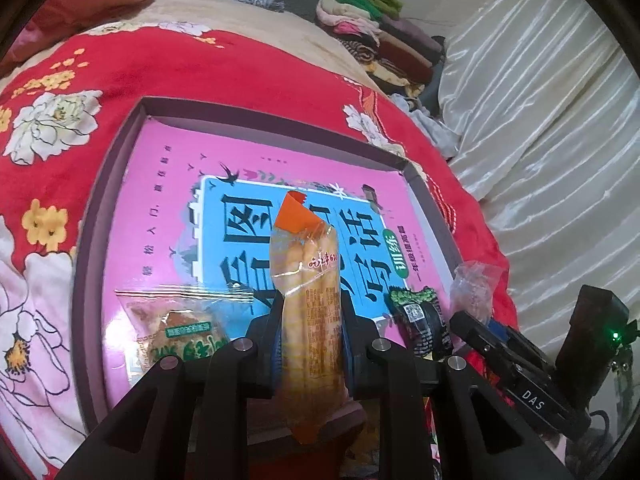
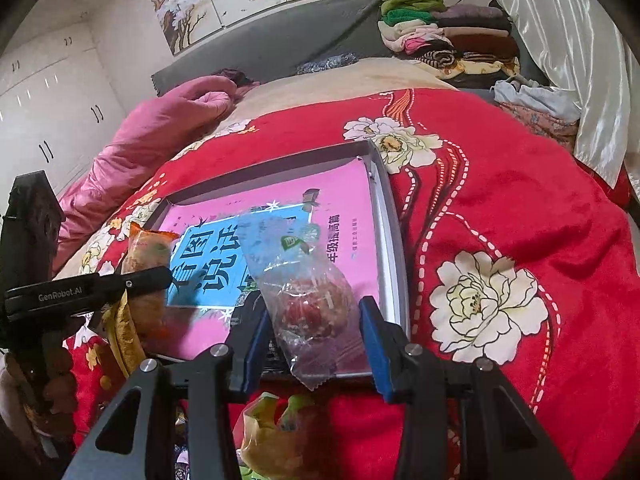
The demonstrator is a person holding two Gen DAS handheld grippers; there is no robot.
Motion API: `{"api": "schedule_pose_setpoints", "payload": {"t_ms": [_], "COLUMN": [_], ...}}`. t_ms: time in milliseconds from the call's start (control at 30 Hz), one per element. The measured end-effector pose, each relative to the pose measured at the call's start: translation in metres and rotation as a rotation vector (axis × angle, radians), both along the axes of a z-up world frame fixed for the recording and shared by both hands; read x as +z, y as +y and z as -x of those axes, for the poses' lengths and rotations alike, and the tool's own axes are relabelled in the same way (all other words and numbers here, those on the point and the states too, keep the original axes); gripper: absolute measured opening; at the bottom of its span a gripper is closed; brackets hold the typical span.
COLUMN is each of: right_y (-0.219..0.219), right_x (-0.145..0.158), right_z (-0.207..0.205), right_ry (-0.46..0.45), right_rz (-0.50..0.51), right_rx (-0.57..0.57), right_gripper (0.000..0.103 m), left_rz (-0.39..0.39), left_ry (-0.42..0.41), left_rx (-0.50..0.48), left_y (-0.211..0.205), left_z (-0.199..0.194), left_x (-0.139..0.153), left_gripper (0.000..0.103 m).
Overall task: Organize snacks
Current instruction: 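Release the bread bag with the left tool while the right tool releases the sweets bag in the box, then move both tools back from the box to the snack pile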
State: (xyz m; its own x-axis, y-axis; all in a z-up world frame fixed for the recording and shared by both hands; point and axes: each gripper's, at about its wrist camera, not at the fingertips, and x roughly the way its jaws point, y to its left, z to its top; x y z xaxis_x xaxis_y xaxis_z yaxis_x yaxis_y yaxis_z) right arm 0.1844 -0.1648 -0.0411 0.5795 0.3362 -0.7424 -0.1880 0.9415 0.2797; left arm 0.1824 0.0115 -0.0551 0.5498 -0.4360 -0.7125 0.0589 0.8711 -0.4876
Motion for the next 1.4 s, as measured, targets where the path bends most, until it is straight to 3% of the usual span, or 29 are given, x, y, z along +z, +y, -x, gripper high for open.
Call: {"api": "schedule_pose_setpoints", "payload": {"t_ms": [633, 1233, 1400], "right_y": [-0.003, -0.003, -0.005], "right_x": [0.004, 0.005, 0.007], "right_z": [0.002, 0.002, 0.003], "right_ry": [-0.011, -0.009, -0.013], "right_rz": [-0.007, -0.015, -0.022], "right_rx": [-0.009, -0.008, -0.011], "right_gripper": [0.045, 0.045, 0.047], "left_rz": [-0.001, -0.033, -0.047], "left_ry": [0.018, -0.003, -0.002], "left_rx": [-0.003, 0.026, 0.037], "left_y": [0.001, 0.010, 0.014], "left_z": [-0.003, 0.006, 0.013], "left_x": [-0.001, 0.016, 0.021], "left_gripper": [0.027, 0.041, 0.052]}}
